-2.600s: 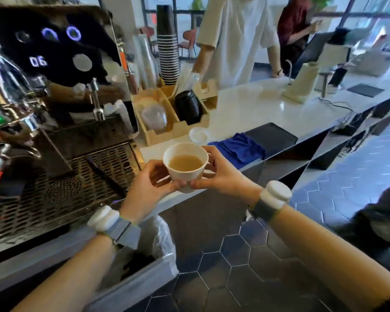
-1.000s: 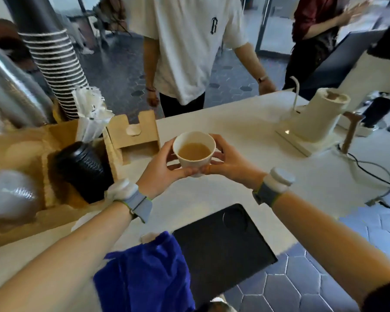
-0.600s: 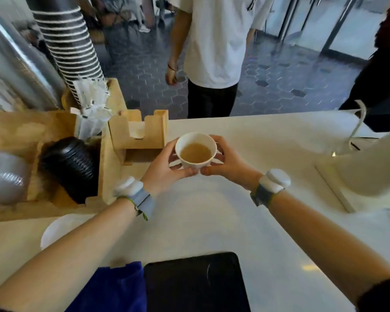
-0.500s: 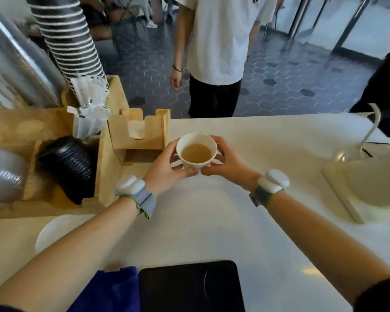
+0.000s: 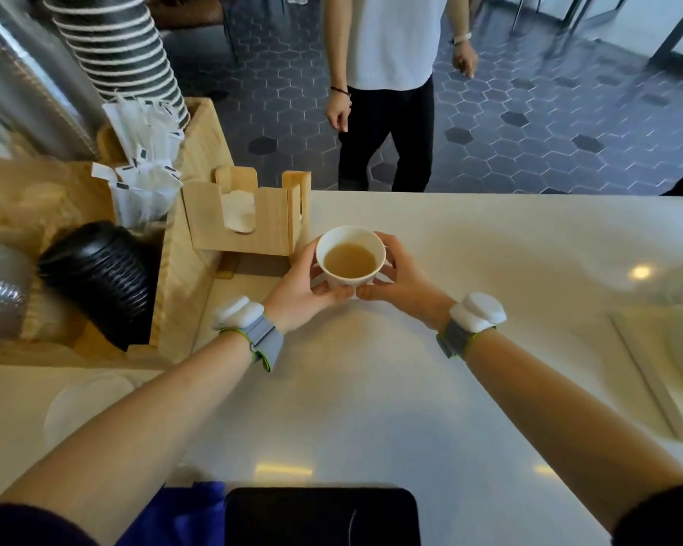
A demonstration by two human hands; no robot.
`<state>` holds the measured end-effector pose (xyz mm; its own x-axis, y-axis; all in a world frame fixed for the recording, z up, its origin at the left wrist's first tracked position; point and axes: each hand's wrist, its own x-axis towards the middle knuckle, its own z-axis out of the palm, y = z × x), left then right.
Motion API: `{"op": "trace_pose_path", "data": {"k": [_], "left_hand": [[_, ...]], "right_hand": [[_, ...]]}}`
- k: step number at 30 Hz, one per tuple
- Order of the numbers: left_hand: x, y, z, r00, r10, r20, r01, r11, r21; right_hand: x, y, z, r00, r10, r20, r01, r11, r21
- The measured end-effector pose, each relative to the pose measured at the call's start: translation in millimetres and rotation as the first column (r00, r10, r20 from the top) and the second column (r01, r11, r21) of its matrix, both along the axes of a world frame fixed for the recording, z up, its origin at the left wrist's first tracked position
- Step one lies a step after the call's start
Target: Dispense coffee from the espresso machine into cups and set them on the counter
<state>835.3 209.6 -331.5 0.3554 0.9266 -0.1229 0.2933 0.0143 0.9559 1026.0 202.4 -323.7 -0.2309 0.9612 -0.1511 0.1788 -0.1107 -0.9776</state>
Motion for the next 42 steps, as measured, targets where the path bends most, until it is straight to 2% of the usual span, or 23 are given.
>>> {"op": "trace_pose_path", "data": {"k": [8, 14, 17, 24, 27, 31, 35, 39, 42], "left_hand": [[-0.2, -4.5, 4.5, 0.998, -0.007, -0.062, 0.008, 1.0, 0.012], [-5.4, -16.7, 10.4, 0.996, 0.021, -0.087, -0.02, 1.0, 0.01], [-14.4, -25.9, 17.9, 0.993, 0.058, -0.102, -0.055, 0.998, 0.03], [-39.5, -55.7, 69.6, 0.993, 0.114, 0.016, -0.115, 0.987, 0.11], [-59.0, -68.2, 98.6, 0.988, 0.156, 0.014, -0.156, 0.972, 0.178], [-96.3, -92.3, 131.7, 0.971, 0.22, 0.089, -0.236, 0.937, 0.257], [-158.5, -139.3, 157.4, 0.947, 0.304, 0.107, -0.321, 0.866, 0.382], [-207.5, -180.5, 172.5, 0.921, 0.386, 0.05, -0.361, 0.798, 0.483], [-253.4, -221.7, 178.3, 0.886, 0.458, 0.069, -0.427, 0.749, 0.507]], "right_hand": [[1.1, -3.2, -8.9, 1.0, 0.019, -0.005, -0.019, 0.999, 0.038], [8.1, -10.7, 1.3, 0.997, 0.025, 0.072, -0.027, 0.999, 0.032], [16.1, -13.5, 18.3, 0.993, 0.004, 0.116, -0.013, 0.997, 0.08], [-2.0, -22.6, 68.4, 0.984, -0.006, 0.175, -0.04, 0.965, 0.258], [-27.9, -25.7, 90.4, 0.979, 0.053, 0.196, -0.115, 0.942, 0.317], [-70.8, -33.2, 121.6, 0.969, 0.158, 0.19, -0.219, 0.908, 0.357], [-133.9, -56.9, 149.9, 0.941, 0.305, 0.15, -0.34, 0.851, 0.401], [-186.9, -81.9, 163.7, 0.918, 0.38, 0.113, -0.39, 0.815, 0.429], [-235.8, -109.8, 175.9, 0.868, 0.489, 0.084, -0.472, 0.761, 0.444]]}}
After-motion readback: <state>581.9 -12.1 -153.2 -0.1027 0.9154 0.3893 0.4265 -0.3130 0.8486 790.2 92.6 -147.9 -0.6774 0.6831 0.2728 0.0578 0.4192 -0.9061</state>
